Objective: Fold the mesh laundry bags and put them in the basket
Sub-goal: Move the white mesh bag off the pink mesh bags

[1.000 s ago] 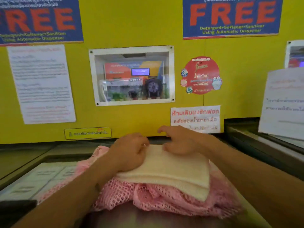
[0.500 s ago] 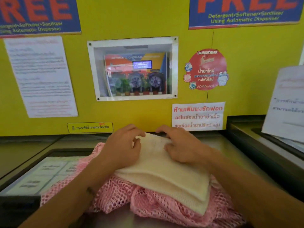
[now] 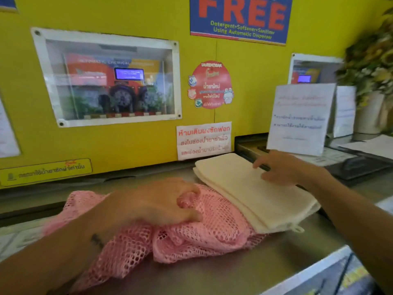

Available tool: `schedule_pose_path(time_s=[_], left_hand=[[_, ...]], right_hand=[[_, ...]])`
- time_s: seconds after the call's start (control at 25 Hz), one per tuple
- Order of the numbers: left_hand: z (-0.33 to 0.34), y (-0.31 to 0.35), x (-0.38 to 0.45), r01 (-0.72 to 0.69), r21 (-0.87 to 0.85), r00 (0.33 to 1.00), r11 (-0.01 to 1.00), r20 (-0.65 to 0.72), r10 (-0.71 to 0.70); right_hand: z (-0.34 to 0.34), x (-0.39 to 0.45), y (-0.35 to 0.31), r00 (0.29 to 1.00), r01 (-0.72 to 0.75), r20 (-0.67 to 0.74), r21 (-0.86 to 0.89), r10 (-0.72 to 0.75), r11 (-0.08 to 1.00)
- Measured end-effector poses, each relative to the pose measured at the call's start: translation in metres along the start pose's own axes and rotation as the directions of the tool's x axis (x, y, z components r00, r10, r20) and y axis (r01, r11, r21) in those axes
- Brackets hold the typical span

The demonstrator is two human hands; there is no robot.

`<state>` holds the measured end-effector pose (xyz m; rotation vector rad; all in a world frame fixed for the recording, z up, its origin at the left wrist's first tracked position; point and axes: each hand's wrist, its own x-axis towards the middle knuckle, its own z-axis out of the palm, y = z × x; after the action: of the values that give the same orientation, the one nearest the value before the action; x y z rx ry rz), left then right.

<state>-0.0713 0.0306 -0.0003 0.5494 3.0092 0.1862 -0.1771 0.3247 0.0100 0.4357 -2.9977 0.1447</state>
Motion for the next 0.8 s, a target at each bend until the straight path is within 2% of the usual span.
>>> schedule_pose_path(time_s=[0.08,0.12,0.16,0.24,0.36,0.44,0.48,0.56,0.64,0.68,0.72,0.8], left_hand=[[0.016,-0.008,0.001,-0.019,0.027,0.999,0.999,-0.027,0.020],[0.020,-0.014,0.003,-0.032,-0.012,0.996,0.999,-0.081,0.030],[0.021,-0.021,0.006,-0.043,-0.059,0.990,0.997,-0.137,0.035],[0.018,-0.036,0.009,-0.034,-0.071,0.970,0.997,-0.241,0.016],[0.012,-0.057,0.007,0.048,0.025,0.921,0.999,-0.388,-0.034],[0.009,-0.072,0.004,0.060,0.006,0.869,0.998,-0.492,-0.050],[0.007,-0.078,0.003,0.052,-0.029,0.834,0.998,-0.549,-0.059],[0.001,-0.081,0.002,0.003,-0.081,0.760,0.997,-0.647,-0.055],[-0.004,-0.075,0.002,-0.060,-0.110,0.713,0.992,-0.701,-0.035],[-0.005,-0.071,0.002,-0.087,-0.118,0.707,0.989,-0.707,-0.022],[-0.003,-0.069,0.002,-0.090,-0.119,0.730,0.989,-0.683,-0.016],[0.004,-0.071,0.002,-0.014,-0.120,0.860,0.993,-0.508,-0.049]], right_hand=[[0.015,-0.015,-0.017,0.995,0.022,-0.102,0.150,-0.006,0.988],[0.021,-0.023,-0.030,0.998,0.037,-0.053,0.218,-0.027,0.975],[0.028,-0.031,-0.043,0.996,0.047,0.060,0.228,-0.063,0.973],[0.045,-0.042,-0.061,0.968,0.052,0.237,0.114,-0.078,0.992],[0.043,-0.049,-0.061,0.960,0.008,0.278,0.093,-0.034,0.996],[0.031,-0.051,-0.060,0.954,0.007,0.296,0.091,-0.034,0.996],[0.025,-0.052,-0.064,0.962,0.007,0.271,0.115,-0.038,0.993],[0.015,-0.050,-0.080,0.988,0.024,0.135,0.319,-0.071,0.947],[0.009,-0.047,-0.107,0.988,0.100,0.036,0.581,-0.149,0.807],[0.008,-0.044,-0.122,0.980,0.121,0.040,0.651,-0.193,0.750],[0.012,-0.040,-0.135,0.971,0.136,0.056,0.667,-0.231,0.733],[0.028,-0.029,-0.157,0.956,0.163,0.096,0.614,-0.278,0.772]])
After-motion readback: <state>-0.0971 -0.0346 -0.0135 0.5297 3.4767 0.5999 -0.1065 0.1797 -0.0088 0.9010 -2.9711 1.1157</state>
